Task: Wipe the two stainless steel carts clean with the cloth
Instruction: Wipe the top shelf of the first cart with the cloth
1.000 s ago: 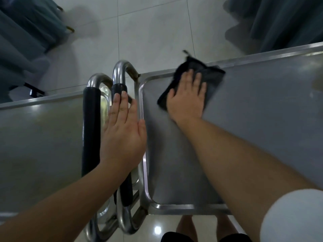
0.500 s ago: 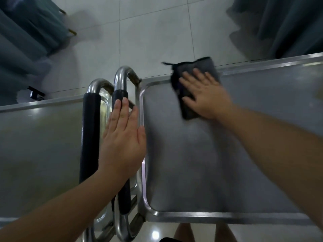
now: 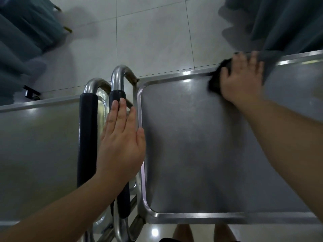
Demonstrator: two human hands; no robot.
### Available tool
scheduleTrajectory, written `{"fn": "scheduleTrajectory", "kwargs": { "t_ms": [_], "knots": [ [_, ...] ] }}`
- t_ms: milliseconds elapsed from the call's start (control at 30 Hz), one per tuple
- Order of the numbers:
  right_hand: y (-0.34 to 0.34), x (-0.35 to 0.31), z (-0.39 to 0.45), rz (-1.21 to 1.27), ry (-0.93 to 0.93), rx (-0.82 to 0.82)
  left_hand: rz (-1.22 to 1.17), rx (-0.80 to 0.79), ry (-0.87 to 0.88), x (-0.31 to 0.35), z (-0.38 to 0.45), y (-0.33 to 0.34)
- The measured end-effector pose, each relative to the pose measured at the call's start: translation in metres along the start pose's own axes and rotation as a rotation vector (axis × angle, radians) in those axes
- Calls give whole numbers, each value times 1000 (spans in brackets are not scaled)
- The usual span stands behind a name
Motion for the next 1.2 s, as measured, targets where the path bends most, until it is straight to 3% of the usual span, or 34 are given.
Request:
{"fn": "scheduleTrajectory", "kwargs": {
  "t_ms": [200,367,600,800,1200],
  "knots": [
    [10,-185,-73,37,-405,-29,2,7,8,2,0,-1],
    [27,-239,-155,14,-609,-84,30,-5,-4,5,2,-1],
    [42,-222,-276,130,-686,-57,5,20,-10,3,0,-1],
    [64,-184,-367,58,-743,-83,-10,22,2,5,2,-3],
    [65,-47,-361,-119,-673,-99,40,10,150,20,-6,-5]
  ]
}}
Point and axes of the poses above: each hand's wrist, its own z-axis towards the middle knuckle, its own y-axis out of the palm, x = y × z, the point moved 6 cm from there along z, towards the middle knuckle, and after that the axes turned 13 degrees about -z, right-handed, at the moved point
